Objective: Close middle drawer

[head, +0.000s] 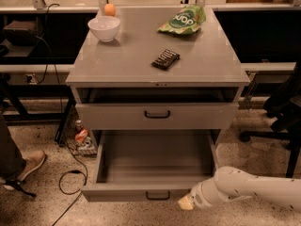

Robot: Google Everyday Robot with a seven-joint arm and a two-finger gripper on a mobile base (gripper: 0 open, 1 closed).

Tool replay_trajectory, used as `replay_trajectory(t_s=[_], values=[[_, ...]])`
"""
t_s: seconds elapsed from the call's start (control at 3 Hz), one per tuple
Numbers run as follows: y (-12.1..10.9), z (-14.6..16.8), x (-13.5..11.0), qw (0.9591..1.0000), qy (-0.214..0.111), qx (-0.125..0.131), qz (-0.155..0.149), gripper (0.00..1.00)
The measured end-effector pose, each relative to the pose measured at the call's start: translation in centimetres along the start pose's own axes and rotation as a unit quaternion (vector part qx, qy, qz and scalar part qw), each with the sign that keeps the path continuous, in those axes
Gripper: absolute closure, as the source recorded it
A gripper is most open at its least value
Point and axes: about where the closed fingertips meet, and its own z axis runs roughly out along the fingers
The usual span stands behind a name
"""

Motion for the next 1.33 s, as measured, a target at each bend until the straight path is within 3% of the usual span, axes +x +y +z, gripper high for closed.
replay_trajectory(t_s=[0.33,0.67,1.0,1.33], values=[[-0.3,-0.2,-2.9,0.9976,-0.059,0.007,-0.037,1.00],[-0.3,-0.2,-2.9,0.9976,-0.058,0.007,-0.037,1.00],[-0.2,-0.3,-4.3,0.9929,-0.078,0.023,-0.086,1.00],[0.0,-0.2,-7.4,0.9793,-0.109,0.045,-0.164,1.00]])
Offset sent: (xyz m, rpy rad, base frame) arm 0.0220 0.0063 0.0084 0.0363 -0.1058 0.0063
